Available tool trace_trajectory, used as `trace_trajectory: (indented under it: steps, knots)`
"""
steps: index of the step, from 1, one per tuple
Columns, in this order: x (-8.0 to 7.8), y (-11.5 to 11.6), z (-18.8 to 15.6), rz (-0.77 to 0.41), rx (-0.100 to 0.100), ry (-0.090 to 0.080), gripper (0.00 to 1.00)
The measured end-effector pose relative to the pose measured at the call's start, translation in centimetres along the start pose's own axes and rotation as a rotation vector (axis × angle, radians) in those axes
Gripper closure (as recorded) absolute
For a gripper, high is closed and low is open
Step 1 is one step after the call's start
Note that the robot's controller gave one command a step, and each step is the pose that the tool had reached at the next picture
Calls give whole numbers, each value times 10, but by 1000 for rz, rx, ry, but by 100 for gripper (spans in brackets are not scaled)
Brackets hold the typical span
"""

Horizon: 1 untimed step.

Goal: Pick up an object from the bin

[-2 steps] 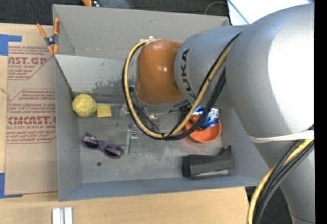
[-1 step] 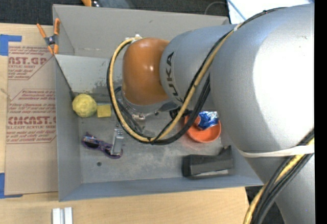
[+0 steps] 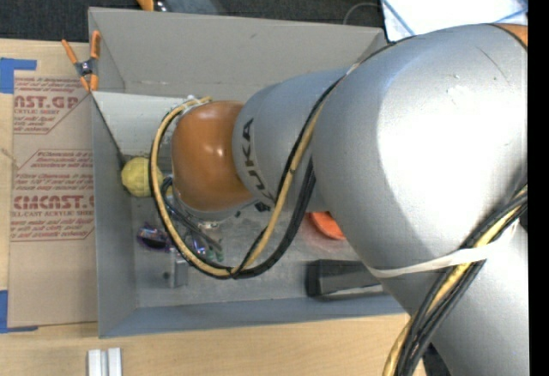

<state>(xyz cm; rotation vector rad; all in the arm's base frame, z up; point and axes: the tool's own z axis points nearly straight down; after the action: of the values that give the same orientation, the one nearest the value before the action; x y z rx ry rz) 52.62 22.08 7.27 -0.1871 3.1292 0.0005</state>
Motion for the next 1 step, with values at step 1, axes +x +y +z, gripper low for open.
trace_trajectory:
  steps: [1]
  knots:
    - [12, 3, 2, 348, -1, -4, 100]
